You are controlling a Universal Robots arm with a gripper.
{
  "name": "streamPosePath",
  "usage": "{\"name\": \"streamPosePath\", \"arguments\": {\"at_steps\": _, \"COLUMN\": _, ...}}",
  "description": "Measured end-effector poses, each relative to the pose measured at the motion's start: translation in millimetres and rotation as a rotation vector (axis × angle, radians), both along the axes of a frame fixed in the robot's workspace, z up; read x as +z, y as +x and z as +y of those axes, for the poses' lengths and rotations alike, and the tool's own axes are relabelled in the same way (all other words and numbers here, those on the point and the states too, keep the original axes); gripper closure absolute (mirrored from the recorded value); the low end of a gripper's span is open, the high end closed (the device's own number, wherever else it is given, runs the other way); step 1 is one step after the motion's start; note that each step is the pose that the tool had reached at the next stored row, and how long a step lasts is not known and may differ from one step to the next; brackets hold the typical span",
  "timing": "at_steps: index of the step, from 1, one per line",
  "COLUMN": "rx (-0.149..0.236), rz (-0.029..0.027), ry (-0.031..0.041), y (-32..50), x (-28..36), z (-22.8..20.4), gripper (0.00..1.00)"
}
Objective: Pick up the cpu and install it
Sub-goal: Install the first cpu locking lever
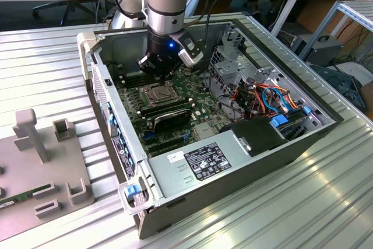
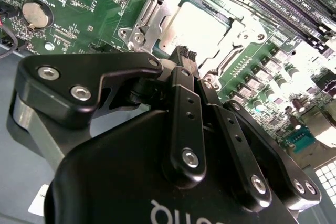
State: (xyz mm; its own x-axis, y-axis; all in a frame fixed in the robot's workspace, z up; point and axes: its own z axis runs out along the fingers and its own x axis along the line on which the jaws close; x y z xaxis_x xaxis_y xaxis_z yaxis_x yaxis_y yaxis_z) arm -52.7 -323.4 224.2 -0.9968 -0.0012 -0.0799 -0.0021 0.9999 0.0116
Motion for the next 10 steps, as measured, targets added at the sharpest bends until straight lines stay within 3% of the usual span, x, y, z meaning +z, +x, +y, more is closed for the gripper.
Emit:
{"name": "streamPosePath", "arguments": {"at_steps": 1, "rx": 0.000, "rz": 0.0007, "ry": -0.0001, "y": -0.1, "x": 0.0, "z": 0.0, "gripper": 0.89}}
{"name": "streamPosePath", "arguments": {"at_steps": 3, "rx": 0.000, "rz": 0.0143, "ry": 0.0000, "y": -0.2, "x": -0.1, "z": 0.0, "gripper": 0.89}}
{"name": "streamPosePath", "arguments": {"at_steps": 10, "rx": 0.000, "rz": 0.0198, "ry": 0.0003, "y": 0.0, "x": -0.2, "z": -1.0, "gripper": 0.89}}
